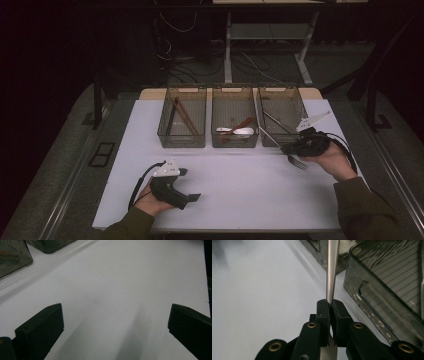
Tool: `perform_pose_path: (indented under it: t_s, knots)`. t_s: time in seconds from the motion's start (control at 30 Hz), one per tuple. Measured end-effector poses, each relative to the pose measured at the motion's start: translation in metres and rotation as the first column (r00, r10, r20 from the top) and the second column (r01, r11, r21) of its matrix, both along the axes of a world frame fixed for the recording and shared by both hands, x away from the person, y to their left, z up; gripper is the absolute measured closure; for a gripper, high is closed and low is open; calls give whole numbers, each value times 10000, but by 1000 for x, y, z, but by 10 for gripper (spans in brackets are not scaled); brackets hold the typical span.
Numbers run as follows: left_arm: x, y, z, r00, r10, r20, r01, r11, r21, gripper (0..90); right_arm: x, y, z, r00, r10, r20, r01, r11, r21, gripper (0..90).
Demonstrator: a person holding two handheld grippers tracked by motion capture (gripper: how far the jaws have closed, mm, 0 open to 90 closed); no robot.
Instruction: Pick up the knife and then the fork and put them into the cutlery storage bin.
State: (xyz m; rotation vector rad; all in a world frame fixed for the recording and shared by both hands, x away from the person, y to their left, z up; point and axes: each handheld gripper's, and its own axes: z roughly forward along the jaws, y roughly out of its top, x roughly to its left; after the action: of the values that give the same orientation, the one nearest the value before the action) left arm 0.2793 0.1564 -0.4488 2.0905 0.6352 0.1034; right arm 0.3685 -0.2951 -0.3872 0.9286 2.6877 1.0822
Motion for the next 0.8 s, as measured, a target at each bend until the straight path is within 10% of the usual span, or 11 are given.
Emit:
perform_pose_path:
  t_s: [0.8]
  knots:
    - [0,0,0,10000,87,-14,-87,10000,-24,0,9,-31,23,9812,-1671,963,1488,9736,1733,844]
